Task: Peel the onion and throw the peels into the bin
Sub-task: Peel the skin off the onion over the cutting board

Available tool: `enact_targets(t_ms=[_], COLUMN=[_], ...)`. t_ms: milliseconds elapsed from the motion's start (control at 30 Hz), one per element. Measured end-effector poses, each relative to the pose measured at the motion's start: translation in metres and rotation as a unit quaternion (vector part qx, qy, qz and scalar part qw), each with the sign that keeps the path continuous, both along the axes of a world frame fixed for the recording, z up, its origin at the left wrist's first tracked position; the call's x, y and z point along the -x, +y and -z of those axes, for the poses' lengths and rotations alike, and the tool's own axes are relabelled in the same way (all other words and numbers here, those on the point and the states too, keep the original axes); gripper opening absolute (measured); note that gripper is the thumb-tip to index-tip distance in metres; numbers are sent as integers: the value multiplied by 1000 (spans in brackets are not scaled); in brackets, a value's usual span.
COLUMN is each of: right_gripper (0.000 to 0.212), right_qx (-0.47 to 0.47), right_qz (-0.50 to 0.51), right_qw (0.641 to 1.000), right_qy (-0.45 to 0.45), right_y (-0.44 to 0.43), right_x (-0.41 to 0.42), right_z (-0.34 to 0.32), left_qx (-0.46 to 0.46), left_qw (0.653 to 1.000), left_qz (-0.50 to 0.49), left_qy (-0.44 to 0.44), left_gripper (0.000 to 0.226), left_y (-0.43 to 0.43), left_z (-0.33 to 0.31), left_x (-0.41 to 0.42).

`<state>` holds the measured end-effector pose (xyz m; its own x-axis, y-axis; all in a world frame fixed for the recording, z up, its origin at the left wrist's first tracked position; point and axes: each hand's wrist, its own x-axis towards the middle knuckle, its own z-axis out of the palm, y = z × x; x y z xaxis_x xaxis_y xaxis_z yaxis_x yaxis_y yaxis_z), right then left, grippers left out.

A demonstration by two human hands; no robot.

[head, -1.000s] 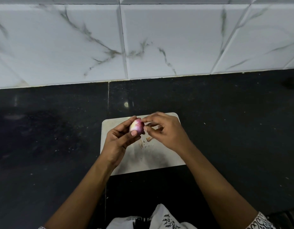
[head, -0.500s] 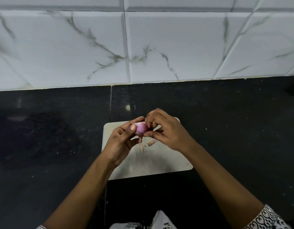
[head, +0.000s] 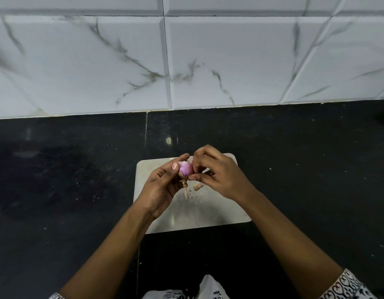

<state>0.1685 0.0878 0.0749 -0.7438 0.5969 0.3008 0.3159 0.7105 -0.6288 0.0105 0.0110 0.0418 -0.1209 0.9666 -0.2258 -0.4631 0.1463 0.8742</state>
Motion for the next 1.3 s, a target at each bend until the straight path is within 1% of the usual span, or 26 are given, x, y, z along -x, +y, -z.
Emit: enact_targets(t_ms=[67,167,300,400,467,500,600,667,800,1067,1167,1300], right_gripper=[24,34,28,20,20,22,33,35,21,14,13,14], right_qx=[17,17,10,-2,3,13,40,14,-33,-104,-137,-198], right_qz=[6,-3,-5,-2,2,10,17,16,23,37,45,48], right_qw=[1000,1000,1000,1000,1000,1000,999,1000,999,994,989,979], right_qy=[8,-12,-20,-9,-3,3,22,14,16,22,20,-21], right_y=[0,1,4,3,2,2,1,2,4,9,8,7], right_x=[0,1,3,5,5,5,4,4,3,4,5,7], right_z=[-1,-5,-4,3,5,5,2,1,3,6,7,11], left_qx=[2,6,13,21,22,20,14,18,36,78,93,107], left_qw=[1000,1000,1000,999,999,999,999,999,998,994,993,993], left_qz=[1,-1,-11,-20,-21,-21,-27,-34,-34,-31,-37,-48], left_qy=[8,14,16,16,18,18,16,16,37,73,57,21], left_gripper=[43,49,49,35,29,30,42,42,37,37,37,27], left_y=[0,0,0,0,0,-1,-1,-1,-1,1,4,8], left_z=[-1,-2,-4,-6,-6,-6,-8,-10,-12,-19,-20,-18], left_x=[0,1,1,1,0,0,-1,-2,-3,3,4,4])
